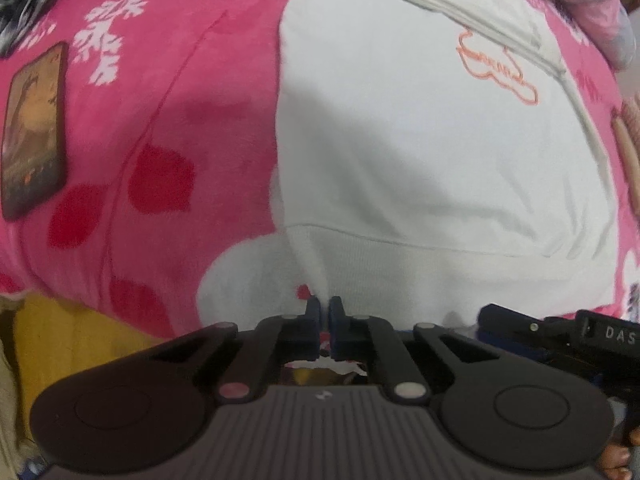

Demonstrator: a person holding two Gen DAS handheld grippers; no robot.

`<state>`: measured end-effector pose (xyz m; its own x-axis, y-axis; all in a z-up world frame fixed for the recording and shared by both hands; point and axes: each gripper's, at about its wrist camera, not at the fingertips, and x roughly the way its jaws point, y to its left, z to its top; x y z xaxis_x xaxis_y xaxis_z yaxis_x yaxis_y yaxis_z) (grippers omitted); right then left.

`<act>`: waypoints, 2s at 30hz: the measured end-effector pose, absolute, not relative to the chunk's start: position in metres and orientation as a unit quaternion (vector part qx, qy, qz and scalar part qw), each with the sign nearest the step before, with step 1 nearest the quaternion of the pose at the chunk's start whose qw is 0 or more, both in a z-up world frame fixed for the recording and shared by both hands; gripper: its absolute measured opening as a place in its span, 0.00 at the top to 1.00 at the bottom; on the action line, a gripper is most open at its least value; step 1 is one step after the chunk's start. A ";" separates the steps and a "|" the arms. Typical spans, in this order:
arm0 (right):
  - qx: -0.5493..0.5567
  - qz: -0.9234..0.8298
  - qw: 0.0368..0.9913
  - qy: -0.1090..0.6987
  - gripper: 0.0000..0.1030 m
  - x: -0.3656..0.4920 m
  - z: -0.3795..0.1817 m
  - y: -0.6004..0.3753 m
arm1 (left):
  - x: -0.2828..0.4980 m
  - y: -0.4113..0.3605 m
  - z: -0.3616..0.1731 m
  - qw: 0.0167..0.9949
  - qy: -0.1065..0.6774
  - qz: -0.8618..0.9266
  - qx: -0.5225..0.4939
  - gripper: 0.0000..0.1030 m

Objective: Fold clothes
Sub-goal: 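Close the left gripper on the ribbed hem, then grasp the hem with the right gripper while the left gripper lifts it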

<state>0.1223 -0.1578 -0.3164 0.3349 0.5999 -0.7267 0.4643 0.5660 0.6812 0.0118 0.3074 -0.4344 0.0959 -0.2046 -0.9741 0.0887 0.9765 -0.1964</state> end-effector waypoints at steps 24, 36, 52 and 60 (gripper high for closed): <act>0.760 0.015 0.402 0.510 0.64 0.112 -0.395 -0.094 | 0.069 0.277 -0.418 0.704 0.670 -0.081 -0.222 0.96; 0.742 0.016 0.445 0.501 0.95 0.121 -0.386 -0.092 | 0.075 0.298 -0.432 0.691 0.663 -0.072 -0.278 0.64; 0.731 0.026 0.457 0.506 0.96 0.127 -0.380 -0.095 | 0.107 0.299 -0.483 0.617 0.685 -0.067 -0.381 0.61; 0.736 0.028 0.450 0.504 0.95 0.126 -0.381 -0.097 | 0.109 0.291 -0.494 0.595 0.697 -0.074 -0.394 0.75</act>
<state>0.1262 -0.0967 -0.3814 0.4902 0.7679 -0.4123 0.7169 -0.0861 0.6919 0.1087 0.2906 -0.4937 0.0188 -0.6366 -0.7710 -0.4616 0.6785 -0.5715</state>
